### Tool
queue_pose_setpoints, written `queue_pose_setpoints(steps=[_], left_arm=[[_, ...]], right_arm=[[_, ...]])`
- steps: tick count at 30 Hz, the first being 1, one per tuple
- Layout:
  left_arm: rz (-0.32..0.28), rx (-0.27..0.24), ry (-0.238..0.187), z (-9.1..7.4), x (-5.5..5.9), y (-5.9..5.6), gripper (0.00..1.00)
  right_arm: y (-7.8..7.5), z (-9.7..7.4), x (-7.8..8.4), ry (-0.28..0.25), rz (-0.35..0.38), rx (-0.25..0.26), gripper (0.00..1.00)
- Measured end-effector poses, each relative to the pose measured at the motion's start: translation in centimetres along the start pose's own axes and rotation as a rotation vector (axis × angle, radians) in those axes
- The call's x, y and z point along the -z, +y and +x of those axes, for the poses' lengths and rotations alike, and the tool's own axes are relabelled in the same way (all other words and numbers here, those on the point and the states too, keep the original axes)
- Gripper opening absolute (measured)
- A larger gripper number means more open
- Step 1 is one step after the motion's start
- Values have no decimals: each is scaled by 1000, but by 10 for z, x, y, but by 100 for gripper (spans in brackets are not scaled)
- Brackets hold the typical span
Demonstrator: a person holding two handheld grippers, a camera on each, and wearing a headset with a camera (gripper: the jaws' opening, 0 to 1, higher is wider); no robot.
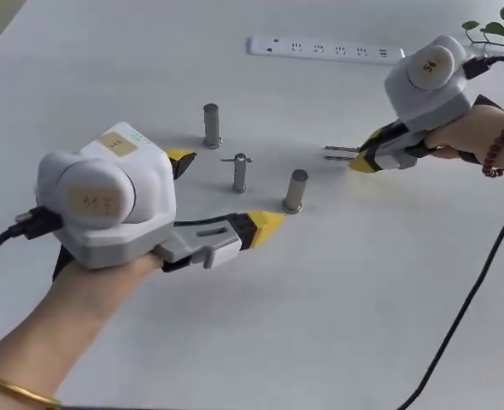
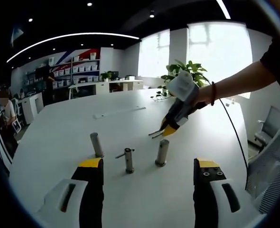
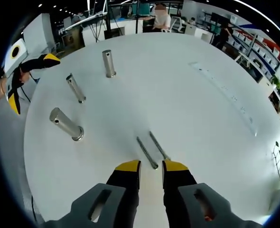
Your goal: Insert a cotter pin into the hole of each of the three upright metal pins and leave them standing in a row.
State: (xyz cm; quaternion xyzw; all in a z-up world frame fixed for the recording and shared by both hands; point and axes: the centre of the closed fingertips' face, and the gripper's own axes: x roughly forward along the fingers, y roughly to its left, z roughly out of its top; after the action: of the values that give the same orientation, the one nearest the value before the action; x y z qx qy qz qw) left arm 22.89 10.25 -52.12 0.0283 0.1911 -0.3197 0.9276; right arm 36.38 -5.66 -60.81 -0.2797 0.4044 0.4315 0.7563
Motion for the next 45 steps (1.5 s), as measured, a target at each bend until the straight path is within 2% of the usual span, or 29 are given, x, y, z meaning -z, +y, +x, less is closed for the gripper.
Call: queue_pose_setpoints(steps=[5,8,13,16,19,27,38,43,44,45], left_arm=[[2,-4,2,-1,2,2,77],[-4,-7,0,-1,2,3,76],[-5,-2,-1,0,3,3,76],[2,0,1,0,4,2,75],[24,6,7,1,5,-1,75],[40,15,17,1,6,-4,75],[66,16,48,-2,6,-3,69],[34,31,35,-3,1,-5,66],[31,35,36,-3,0,-5,64],[25,44,43,-3,0,-7,60]], right_arm=[[-2,3,0,11,-5,-17,11],[7,2,0,18,4,-47,7],[10,1,1,34,-6,-54,5],[10,1,3,56,-52,-42,0],[12,1,3,71,-92,-42,0],[14,2,4,109,-213,-37,0],[20,-7,-4,71,-253,0,0],[28,-18,-11,31,-282,13,0],[23,-15,-14,20,-288,17,0],[26,-17,-16,8,-297,19,0]])
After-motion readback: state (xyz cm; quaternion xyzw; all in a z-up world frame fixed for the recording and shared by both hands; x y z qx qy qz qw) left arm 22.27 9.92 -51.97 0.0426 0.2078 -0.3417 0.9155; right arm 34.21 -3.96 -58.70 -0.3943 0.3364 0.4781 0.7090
